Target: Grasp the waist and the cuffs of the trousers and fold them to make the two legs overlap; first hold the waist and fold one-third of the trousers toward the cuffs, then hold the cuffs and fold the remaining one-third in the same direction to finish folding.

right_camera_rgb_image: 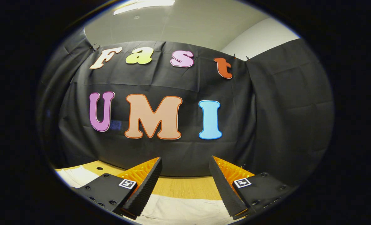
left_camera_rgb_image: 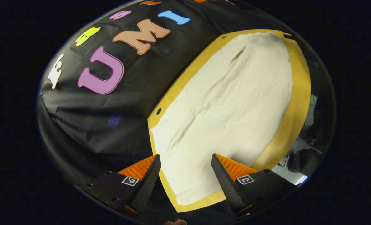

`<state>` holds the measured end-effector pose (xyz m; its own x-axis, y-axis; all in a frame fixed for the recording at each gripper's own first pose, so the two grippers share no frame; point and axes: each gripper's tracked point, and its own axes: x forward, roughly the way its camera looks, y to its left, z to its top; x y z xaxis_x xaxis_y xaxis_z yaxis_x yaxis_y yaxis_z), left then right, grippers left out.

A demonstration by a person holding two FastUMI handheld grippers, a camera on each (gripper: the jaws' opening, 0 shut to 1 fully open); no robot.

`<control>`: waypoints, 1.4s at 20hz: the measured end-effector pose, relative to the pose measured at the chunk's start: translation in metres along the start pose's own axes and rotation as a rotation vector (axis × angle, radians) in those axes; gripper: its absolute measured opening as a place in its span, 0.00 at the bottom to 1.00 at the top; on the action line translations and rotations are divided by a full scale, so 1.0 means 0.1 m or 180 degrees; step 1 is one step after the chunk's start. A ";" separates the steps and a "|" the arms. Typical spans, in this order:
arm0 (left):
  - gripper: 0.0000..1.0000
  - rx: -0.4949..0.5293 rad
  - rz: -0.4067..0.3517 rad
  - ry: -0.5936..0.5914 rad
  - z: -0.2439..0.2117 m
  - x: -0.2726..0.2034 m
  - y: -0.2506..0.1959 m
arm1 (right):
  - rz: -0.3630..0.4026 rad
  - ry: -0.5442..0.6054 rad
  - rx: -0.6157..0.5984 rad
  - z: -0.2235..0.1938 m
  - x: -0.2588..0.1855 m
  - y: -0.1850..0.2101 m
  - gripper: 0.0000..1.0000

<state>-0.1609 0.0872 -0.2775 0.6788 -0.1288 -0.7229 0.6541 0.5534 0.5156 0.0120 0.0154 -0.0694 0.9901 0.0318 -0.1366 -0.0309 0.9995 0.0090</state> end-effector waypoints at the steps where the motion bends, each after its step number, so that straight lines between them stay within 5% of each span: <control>1: 0.97 0.0044 -0.0068 0.0055 -0.07 -0.01 -0.05 | 0.0001 0.0021 -0.0006 -0.02 0.00 -0.01 0.97; 7: 0.97 0.0356 -0.0397 0.0334 -0.36 -0.04 -0.36 | -0.0005 0.0106 -0.0036 -0.14 0.00 -0.04 0.97; 12: 0.98 0.0921 -0.0688 0.0457 -0.50 -0.01 -0.59 | -0.0060 0.0115 -0.0069 -0.14 -0.04 -0.12 0.97; 20: 0.94 0.1340 -0.0681 0.0333 -0.37 0.28 -0.52 | -0.0232 0.0183 -0.0057 -0.22 -0.13 -0.30 0.97; 26: 0.92 0.1440 -0.0754 0.0422 -0.36 0.54 -0.43 | -0.0102 0.0208 -0.0173 -0.28 -0.17 -0.21 0.97; 28: 0.48 0.1483 -0.0782 0.0483 -0.39 0.59 -0.48 | 0.0017 0.0269 -0.0321 -0.35 -0.18 -0.15 0.97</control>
<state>-0.1649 0.0855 -0.3628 0.4543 -0.0692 -0.8882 0.8893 0.0946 0.4475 -0.0100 0.0002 -0.1016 0.9750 0.0331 -0.2199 -0.0539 0.9946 -0.0891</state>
